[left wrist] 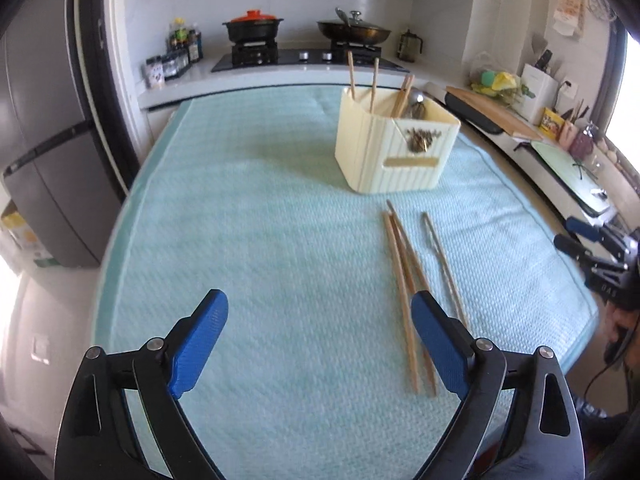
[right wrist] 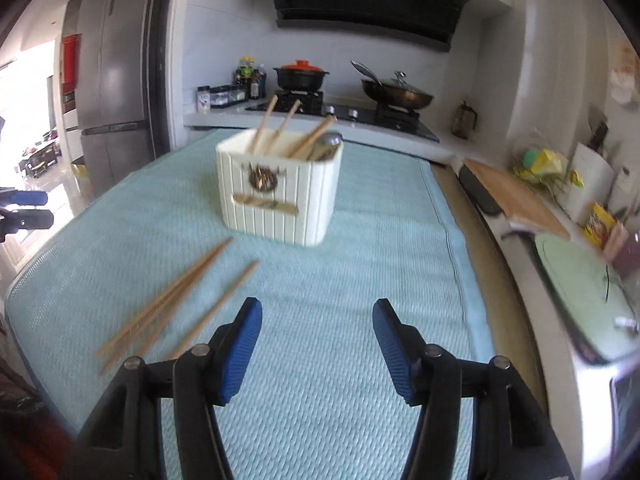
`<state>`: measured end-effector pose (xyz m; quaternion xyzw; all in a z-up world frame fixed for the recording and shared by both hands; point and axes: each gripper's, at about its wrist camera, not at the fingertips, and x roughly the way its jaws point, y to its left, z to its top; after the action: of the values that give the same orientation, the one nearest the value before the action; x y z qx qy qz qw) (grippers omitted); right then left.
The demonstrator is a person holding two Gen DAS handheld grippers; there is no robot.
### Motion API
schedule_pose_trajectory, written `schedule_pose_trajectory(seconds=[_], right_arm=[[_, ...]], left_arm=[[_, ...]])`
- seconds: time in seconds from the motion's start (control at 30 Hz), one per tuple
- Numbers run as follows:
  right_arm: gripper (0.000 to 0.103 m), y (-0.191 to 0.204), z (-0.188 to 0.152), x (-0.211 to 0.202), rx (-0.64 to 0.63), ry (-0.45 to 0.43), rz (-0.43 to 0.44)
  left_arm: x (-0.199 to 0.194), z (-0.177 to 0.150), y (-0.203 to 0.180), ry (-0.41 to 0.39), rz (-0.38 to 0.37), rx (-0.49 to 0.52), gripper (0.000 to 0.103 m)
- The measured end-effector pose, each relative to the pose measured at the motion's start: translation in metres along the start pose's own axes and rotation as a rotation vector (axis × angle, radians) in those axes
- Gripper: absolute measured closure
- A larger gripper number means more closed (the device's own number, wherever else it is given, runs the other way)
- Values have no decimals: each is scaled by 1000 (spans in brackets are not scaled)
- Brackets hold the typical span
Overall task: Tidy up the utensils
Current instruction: 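Withdraw both tools and move them back over the loose chopsticks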
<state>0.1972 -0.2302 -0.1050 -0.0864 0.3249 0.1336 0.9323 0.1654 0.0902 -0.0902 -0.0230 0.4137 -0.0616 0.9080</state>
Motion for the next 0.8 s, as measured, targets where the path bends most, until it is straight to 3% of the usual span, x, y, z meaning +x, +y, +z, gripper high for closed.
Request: schedule_pose_trajectory(seconds=[0.1, 0.2, 0.8], right_arm=[[44, 5, -39, -2, 76, 40, 8], [44, 15, -56, -4, 59, 56, 25], [44, 37, -48, 7, 78, 51, 63]], left_arm=[[15, -25, -14, 29, -47, -57, 9], [23, -34, -22, 38, -65, -81, 9], [31, -51, -11, 41, -48, -123, 9]])
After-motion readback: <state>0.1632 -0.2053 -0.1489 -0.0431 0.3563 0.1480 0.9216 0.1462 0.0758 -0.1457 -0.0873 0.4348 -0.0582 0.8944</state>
